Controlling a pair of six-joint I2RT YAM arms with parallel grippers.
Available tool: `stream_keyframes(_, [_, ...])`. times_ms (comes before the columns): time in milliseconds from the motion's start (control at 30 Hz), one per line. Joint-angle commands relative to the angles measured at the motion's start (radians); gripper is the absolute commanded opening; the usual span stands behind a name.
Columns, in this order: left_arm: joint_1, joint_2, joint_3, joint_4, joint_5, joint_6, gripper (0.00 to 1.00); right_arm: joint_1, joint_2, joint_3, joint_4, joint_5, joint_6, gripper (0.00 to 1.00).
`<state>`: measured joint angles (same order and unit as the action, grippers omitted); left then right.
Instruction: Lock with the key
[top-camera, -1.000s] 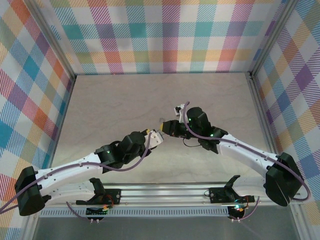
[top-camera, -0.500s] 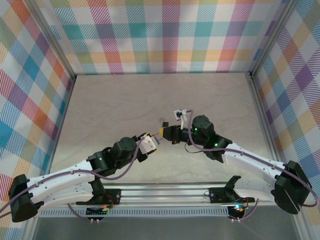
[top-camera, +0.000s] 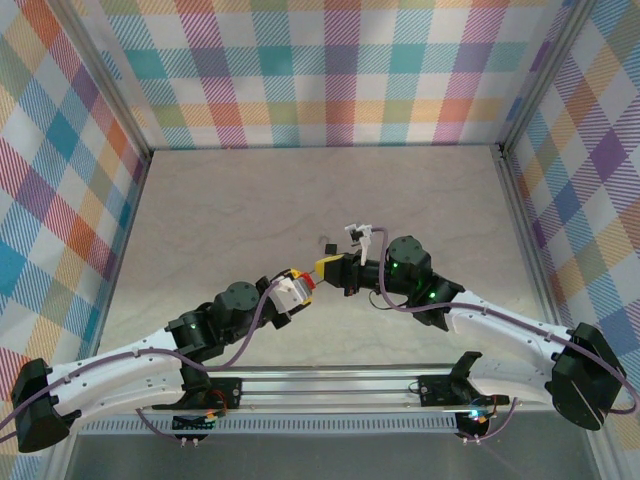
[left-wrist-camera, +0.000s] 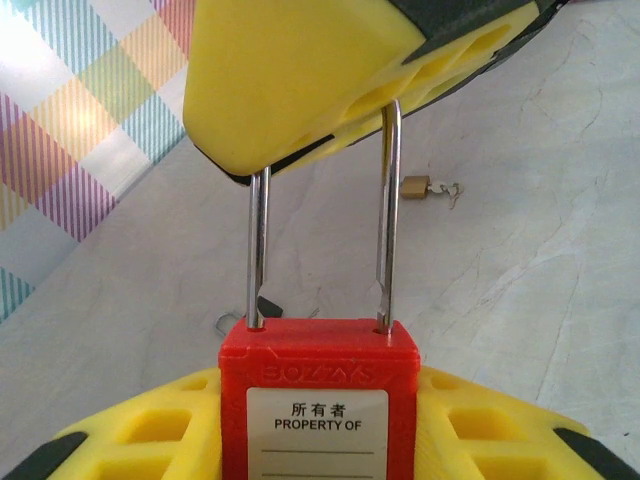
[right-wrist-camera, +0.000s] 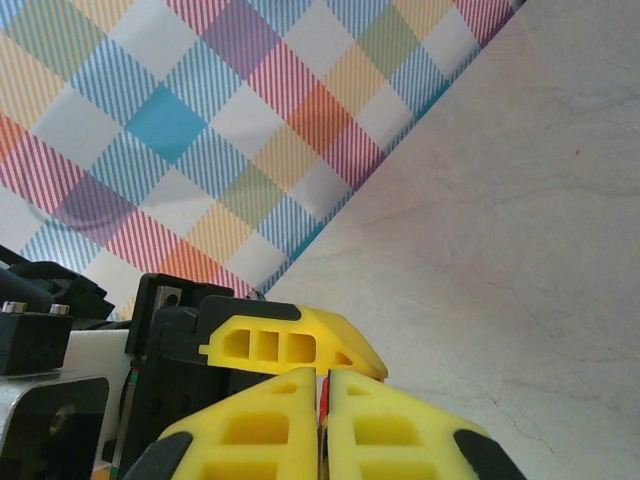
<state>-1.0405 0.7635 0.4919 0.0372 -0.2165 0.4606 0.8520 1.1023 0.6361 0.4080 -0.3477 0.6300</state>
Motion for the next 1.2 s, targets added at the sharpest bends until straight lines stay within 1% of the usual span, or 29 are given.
stream_keyframes(0, [0.000, -0.027, -0.005, 0.134, -0.002, -0.020, 0.00, 0.030, -0.023, 0.006, 0.049, -0.069, -0.006, 0.00])
stream_keyframes(167, [0.000, -0.043, -0.011, 0.193, -0.021, -0.025, 0.00, 0.041, -0.003, 0.006, 0.044, -0.058, -0.016, 0.00])
stream_keyframes(267, [0.000, -0.059, -0.014, 0.195, -0.018, -0.034, 0.00, 0.045, -0.001, 0.008, 0.042, -0.044, -0.022, 0.00])
stream_keyframes(633, [0.000, -0.105, -0.019, 0.230, 0.031, -0.105, 0.00, 0.066, 0.020, 0.020, 0.030, -0.021, -0.061, 0.00])
stream_keyframes(733, [0.000, -0.117, -0.019, 0.246, 0.022, -0.114, 0.00, 0.070, 0.015, 0.014, 0.032, -0.006, -0.068, 0.00])
stream_keyframes(900, [0.000, -0.136, -0.022, 0.269, -0.023, -0.097, 0.00, 0.071, -0.002, 0.005, 0.035, 0.026, -0.064, 0.00])
stream_keyframes(1033, [0.000, -0.129, -0.018, 0.299, -0.028, -0.083, 0.00, 0.073, 0.005, 0.025, 0.002, 0.036, -0.056, 0.00])
stream_keyframes(1167, [0.000, -0.129, -0.012, 0.342, -0.009, -0.053, 0.00, 0.075, 0.009, 0.040, -0.033, 0.055, -0.054, 0.00])
